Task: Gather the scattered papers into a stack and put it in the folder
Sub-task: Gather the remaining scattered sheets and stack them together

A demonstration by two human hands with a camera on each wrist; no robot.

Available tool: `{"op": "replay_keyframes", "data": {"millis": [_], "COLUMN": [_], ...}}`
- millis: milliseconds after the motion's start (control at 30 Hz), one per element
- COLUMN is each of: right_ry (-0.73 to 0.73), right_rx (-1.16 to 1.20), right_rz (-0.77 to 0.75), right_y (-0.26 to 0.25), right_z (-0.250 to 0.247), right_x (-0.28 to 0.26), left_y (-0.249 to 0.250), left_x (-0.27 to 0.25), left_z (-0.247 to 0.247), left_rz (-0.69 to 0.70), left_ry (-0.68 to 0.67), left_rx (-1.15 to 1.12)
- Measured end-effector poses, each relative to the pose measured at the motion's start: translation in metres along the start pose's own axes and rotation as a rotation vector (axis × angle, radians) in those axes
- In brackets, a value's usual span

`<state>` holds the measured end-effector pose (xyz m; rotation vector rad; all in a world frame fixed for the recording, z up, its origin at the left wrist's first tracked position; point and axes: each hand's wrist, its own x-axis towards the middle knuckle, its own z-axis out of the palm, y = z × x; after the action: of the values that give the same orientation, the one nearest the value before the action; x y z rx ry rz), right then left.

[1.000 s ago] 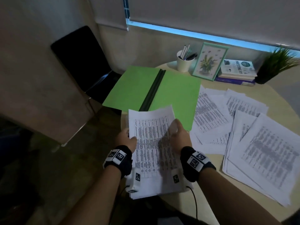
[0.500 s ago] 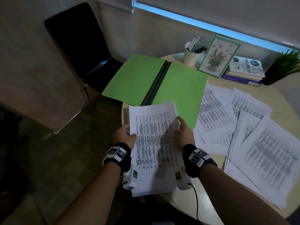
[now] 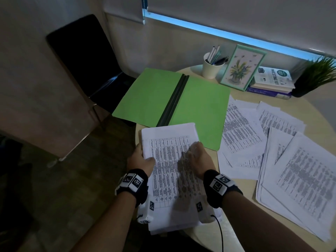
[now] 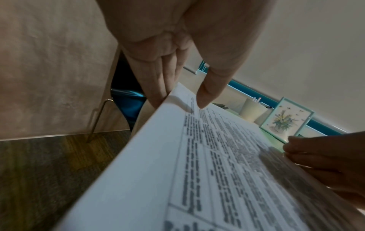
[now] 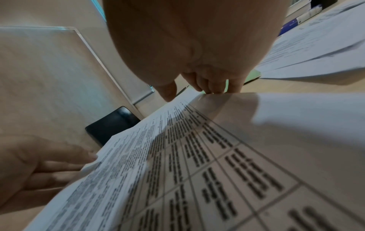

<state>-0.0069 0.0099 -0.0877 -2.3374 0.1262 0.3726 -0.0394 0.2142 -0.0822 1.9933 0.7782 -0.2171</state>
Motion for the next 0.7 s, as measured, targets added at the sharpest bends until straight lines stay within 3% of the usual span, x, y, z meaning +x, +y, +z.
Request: {"op": "replay_keyframes", "data": {"millis": [267,367,533,700], "right_ry": [-0.001,0.032,0.122,0.224], "right_rx": [0.049,0.094,0.150,0.212], "right_rz": [0.064,0.087,0.138,0.169], "right_y": [0.002,0.007,0.027,0.073], "right_z": [-0.006,-0.024,-0.062,-0.110], "right_x": [0.000,-0.002,-0.006,-0.011], "left_y": [0.010,0.024,0.062,0.105], "left_x": [-0.002,-0.006,-0.018,-0.046], "left_z": [0.003,0.006,0.031,0.078], "left_rz": [-0.068,-0.001,0.118,0.199], "left_ry": [0.077,0.124,0.082,-0.069], "left_rx": [0.078,0.083,0.070,0.012]}}
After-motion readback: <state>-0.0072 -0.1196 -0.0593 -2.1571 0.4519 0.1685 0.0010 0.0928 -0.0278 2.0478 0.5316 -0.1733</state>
